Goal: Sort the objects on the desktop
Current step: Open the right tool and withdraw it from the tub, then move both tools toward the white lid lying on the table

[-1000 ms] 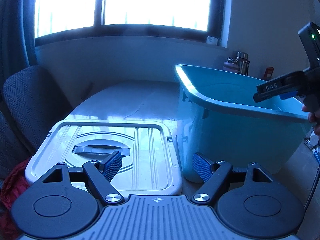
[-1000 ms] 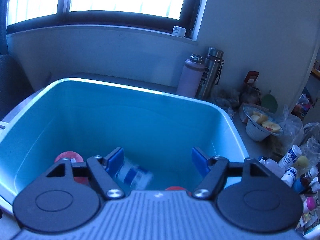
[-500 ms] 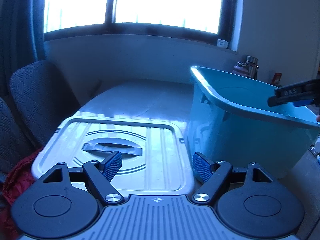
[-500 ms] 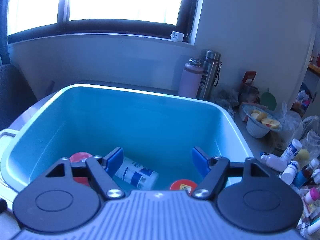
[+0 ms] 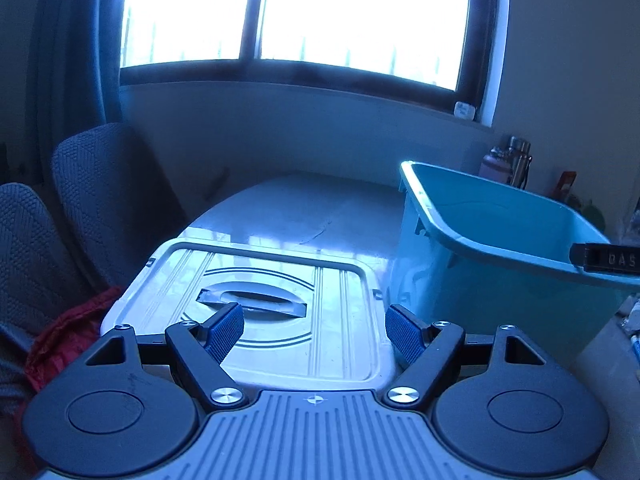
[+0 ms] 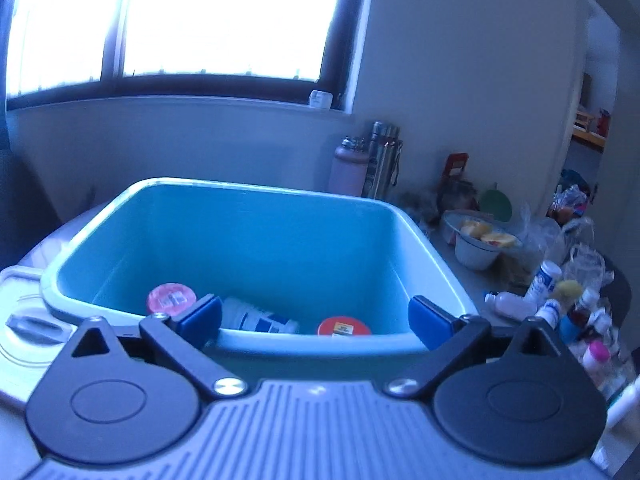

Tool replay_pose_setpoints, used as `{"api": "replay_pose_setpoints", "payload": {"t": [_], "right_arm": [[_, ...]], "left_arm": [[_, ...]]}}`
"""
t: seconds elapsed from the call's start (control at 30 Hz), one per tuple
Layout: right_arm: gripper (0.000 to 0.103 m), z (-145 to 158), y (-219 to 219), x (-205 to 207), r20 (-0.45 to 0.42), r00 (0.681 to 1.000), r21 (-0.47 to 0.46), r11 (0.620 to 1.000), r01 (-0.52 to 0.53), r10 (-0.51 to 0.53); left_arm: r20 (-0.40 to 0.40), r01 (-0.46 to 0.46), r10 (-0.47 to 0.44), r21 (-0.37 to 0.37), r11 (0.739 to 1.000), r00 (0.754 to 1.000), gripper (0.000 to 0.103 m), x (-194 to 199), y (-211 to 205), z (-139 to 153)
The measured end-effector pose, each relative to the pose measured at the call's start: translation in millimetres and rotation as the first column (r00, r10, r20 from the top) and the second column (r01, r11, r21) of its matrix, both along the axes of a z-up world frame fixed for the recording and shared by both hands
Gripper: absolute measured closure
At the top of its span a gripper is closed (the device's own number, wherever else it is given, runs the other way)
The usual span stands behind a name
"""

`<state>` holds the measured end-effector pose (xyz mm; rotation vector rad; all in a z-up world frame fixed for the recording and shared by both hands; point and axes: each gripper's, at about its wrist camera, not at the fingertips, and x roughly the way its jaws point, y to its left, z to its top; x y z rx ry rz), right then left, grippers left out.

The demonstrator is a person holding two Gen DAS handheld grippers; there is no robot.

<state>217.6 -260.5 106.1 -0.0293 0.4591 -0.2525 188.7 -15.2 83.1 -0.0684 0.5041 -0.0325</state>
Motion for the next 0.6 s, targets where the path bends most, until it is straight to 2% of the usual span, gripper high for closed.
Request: {"api": "replay_pose_setpoints", "payload": {"t": [0.07, 0.23, 0.6], "right_arm": [[0.003, 0, -6, -16, 0.018, 1.0, 0.036, 0.999, 0.016, -0.017], [0.003, 2, -9, -65, 0.152, 0.988, 0.035, 0.999, 0.034, -0.039], [0.004, -25, -3, -119, 0.043, 0.999, 0.126, 0.992, -0.003, -0.002]], "left_arm": [[-0.014, 0.007, -0.006, 0.02, 1.0, 1.0, 0.023, -8, -2, -2], [-0.025, 0.011, -0.01, 0.037, 0.999, 1.0, 0.023, -30, -1, -7], [-0.077, 0.066, -0.061, 0.066, 0.996, 0.995, 0.023, -73, 6, -17]]}}
